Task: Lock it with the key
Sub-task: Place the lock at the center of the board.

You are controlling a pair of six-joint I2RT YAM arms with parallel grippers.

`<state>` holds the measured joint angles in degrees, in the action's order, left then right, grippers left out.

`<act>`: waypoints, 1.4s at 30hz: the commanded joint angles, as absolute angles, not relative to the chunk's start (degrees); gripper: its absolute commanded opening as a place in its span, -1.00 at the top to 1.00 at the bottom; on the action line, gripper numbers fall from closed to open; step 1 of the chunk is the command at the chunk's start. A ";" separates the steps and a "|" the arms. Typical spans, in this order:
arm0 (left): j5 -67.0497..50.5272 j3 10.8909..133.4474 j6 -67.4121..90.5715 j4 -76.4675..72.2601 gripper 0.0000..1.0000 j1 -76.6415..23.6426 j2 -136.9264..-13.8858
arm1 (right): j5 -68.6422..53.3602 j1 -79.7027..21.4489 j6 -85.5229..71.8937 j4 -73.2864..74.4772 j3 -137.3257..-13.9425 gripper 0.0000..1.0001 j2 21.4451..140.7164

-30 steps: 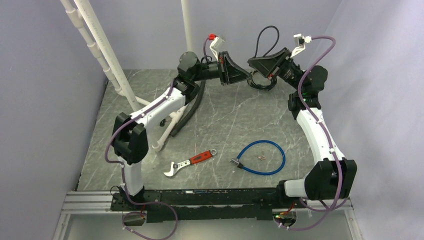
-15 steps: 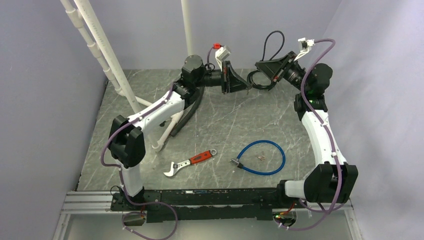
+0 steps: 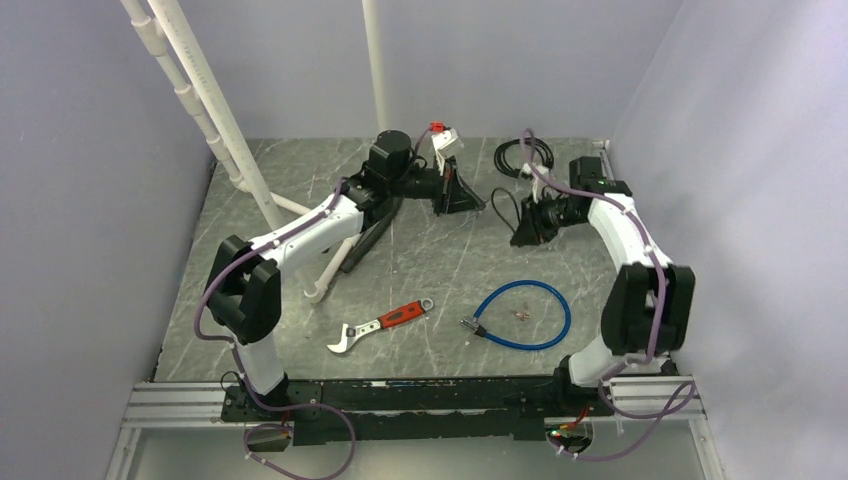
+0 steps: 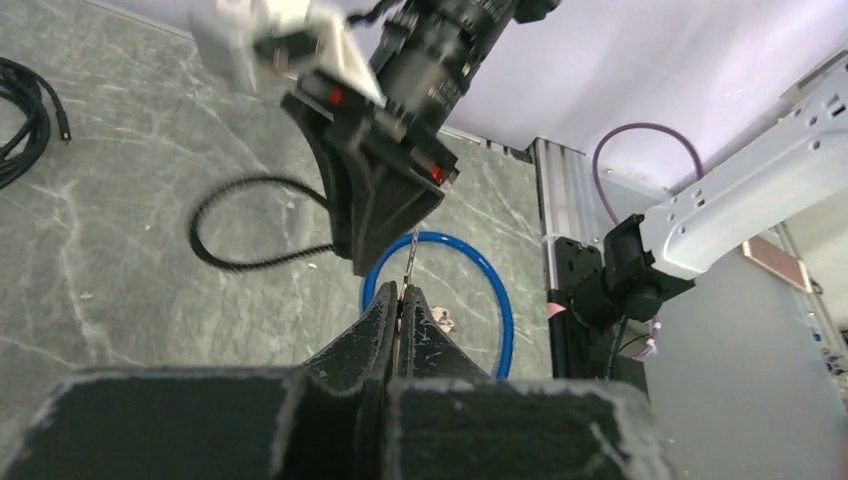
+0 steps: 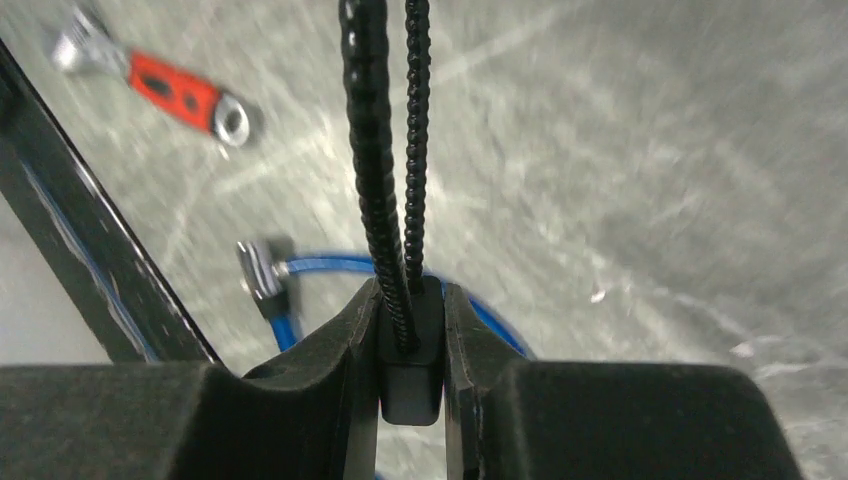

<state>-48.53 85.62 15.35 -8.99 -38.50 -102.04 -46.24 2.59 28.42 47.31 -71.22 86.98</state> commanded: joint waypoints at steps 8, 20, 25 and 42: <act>-46.63 82.57 9.20 -7.69 1.00 -38.58 -98.20 | -38.84 2.58 58.08 68.60 -79.83 0.82 105.01; -44.60 80.57 8.48 -6.76 1.00 -38.58 -97.39 | -36.66 1.12 65.57 73.65 -86.02 0.69 115.91; -44.26 80.54 8.07 -6.33 1.00 -38.55 -97.47 | -36.94 0.68 65.48 74.71 -88.31 0.67 117.85; -36.17 81.51 9.28 -7.02 1.00 -38.52 -96.65 | -33.01 -0.35 -41.36 -7.69 -42.19 0.71 78.54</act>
<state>-37.78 79.99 9.93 -6.13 -38.50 -99.24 -44.18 1.67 -8.38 20.95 -50.24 84.82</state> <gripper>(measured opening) 0.012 0.233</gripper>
